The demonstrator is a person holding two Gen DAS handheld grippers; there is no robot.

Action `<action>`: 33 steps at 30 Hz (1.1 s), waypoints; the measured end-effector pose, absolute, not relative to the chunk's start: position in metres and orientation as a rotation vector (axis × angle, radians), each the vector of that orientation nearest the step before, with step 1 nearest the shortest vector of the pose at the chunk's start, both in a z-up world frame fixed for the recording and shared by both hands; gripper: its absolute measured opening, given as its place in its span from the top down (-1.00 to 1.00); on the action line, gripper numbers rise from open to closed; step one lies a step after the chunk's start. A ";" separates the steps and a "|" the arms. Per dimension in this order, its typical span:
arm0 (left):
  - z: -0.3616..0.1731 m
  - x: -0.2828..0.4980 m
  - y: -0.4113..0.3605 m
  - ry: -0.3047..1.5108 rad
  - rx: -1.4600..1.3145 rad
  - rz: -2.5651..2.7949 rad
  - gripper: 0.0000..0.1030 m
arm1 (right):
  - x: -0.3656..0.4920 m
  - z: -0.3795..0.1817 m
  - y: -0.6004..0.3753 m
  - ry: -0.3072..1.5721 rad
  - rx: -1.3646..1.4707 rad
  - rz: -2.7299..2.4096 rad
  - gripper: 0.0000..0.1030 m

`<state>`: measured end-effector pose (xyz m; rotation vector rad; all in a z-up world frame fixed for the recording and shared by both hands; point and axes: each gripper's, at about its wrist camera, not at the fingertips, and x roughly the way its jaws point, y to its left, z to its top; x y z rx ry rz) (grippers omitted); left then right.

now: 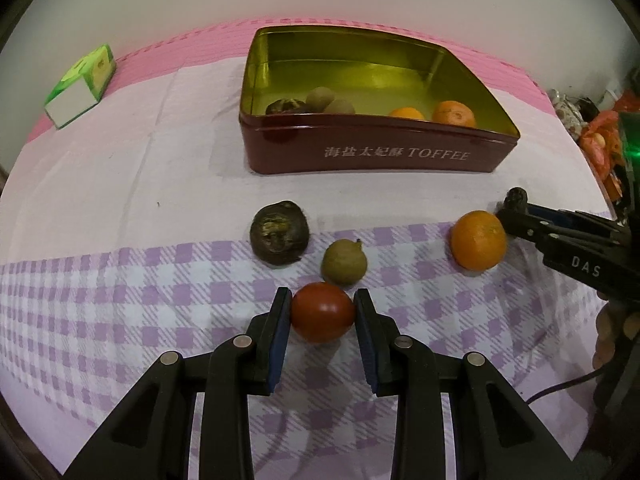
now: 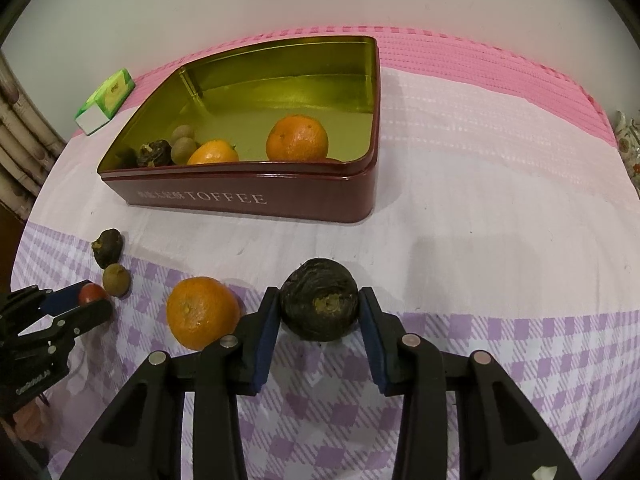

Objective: Organize fruits
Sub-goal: 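Carry the tomato over the tin with the left tool and open it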

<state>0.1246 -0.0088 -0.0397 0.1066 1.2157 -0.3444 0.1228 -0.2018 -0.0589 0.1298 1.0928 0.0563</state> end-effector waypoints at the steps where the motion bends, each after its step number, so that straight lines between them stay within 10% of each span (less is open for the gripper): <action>1: -0.041 0.124 -0.007 1.220 0.105 -0.345 0.36 | 0.122 -0.059 -0.202 1.093 0.129 0.056 0.29; 33: 0.016 0.195 -0.043 1.055 0.112 -0.390 0.37 | 0.115 -0.059 -0.206 1.094 0.147 0.060 0.30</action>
